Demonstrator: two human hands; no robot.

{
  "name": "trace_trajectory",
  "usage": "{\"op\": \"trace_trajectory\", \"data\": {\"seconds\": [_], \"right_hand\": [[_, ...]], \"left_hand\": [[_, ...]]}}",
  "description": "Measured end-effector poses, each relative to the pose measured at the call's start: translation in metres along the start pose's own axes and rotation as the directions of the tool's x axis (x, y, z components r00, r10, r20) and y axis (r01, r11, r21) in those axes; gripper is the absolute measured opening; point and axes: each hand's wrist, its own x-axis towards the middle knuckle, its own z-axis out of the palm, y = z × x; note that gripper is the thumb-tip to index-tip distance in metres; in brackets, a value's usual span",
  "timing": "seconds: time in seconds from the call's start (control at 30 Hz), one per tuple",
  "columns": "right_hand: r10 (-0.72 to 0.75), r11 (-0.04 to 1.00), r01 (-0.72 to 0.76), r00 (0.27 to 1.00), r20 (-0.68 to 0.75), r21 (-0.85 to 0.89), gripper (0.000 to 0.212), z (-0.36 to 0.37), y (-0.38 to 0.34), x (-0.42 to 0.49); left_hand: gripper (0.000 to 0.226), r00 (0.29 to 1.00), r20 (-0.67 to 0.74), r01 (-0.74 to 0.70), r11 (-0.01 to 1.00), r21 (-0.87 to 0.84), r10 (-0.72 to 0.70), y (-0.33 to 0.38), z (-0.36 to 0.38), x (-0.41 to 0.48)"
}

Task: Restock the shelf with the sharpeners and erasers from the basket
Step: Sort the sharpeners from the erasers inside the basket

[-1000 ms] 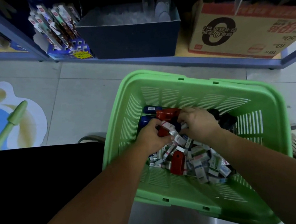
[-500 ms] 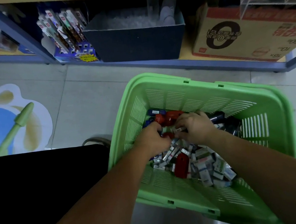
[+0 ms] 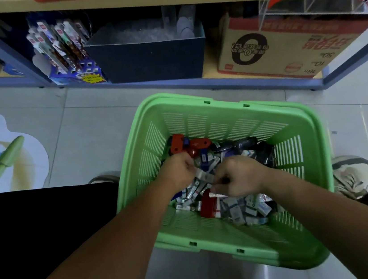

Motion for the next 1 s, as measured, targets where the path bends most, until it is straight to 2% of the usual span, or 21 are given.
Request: {"op": "trace_trajectory", "data": {"seconds": [0.07, 0.13, 0.2, 0.33, 0.43, 0.47, 0.5, 0.57, 0.63, 0.67, 0.77, 0.87, 1.0], "right_hand": [[0.047, 0.987, -0.039, 0.998, -0.049, 0.153, 0.029, -0.002, 0.005, -0.005], [0.146, 0.941, -0.084, 0.974, -0.17, 0.327, 0.021, -0.01, 0.012, -0.007], [0.221, 0.925, -0.122, 0.943, -0.248, 0.359, 0.022, -0.019, 0.019, -0.008], [0.295, 0.927, -0.261, 0.951, -0.092, 0.269, 0.025, -0.027, 0.026, -0.003], [0.316, 0.933, -0.306, 0.949, -0.024, 0.189, 0.014, -0.035, 0.024, 0.001], [0.325, 0.94, -0.321, 0.946, -0.016, 0.118, 0.023, -0.038, 0.023, 0.002], [0.342, 0.94, -0.341, 0.939, -0.038, 0.029, 0.034, -0.039, 0.021, 0.003], [0.289, 0.928, -0.337, 0.919, -0.27, -0.155, 0.042, -0.034, 0.021, 0.007], [0.122, 0.956, -0.241, 0.845, -0.52, -0.168, 0.025, -0.017, 0.026, 0.013], [0.088, 0.969, -0.203, 0.817, -0.57, -0.141, 0.022, -0.009, 0.028, 0.015], [0.065, 0.968, -0.188, 0.826, -0.56, -0.166, 0.042, 0.015, 0.034, 0.025], [0.147, 0.907, -0.316, 0.857, -0.494, -0.278, 0.061, 0.022, 0.029, 0.033], [0.229, 0.856, -0.38, 0.886, -0.404, -0.35, 0.044, 0.014, 0.022, 0.041]], "left_hand": [[0.03, 0.996, 0.087, -0.036, 0.999, 0.013, 0.034, 0.001, 0.009, 0.003], [0.04, 0.998, 0.06, -0.031, 0.999, 0.03, 0.029, 0.003, 0.013, 0.006], [0.044, 0.997, 0.076, -0.01, 0.999, 0.052, 0.006, 0.002, 0.016, 0.013], [0.045, 0.981, 0.194, 0.015, 0.999, 0.049, -0.024, -0.001, 0.025, 0.023], [0.05, 0.99, 0.122, 0.071, 0.997, -0.001, -0.071, -0.002, 0.033, 0.028], [0.054, 0.992, 0.092, 0.085, 0.996, -0.022, -0.082, -0.002, 0.034, 0.03], [0.057, 0.993, 0.076, 0.094, 0.995, -0.028, -0.091, 0.0, 0.035, 0.031], [0.052, 0.994, 0.067, 0.087, 0.996, -0.019, -0.085, 0.001, 0.034, 0.032], [0.033, 0.994, 0.093, 0.061, 0.998, -0.01, -0.06, 0.0, 0.033, 0.031], [0.027, 0.992, 0.115, 0.047, 0.998, -0.029, -0.044, -0.002, 0.033, 0.031], [0.02, 0.985, 0.167, 0.06, 0.989, -0.133, -0.037, -0.006, 0.032, 0.025], [0.018, 0.993, 0.108, 0.083, 0.958, -0.276, -0.055, -0.008, 0.029, 0.019], [0.012, 0.992, -0.044, 0.088, 0.885, -0.457, -0.122, -0.003, 0.008, 0.011]]}}
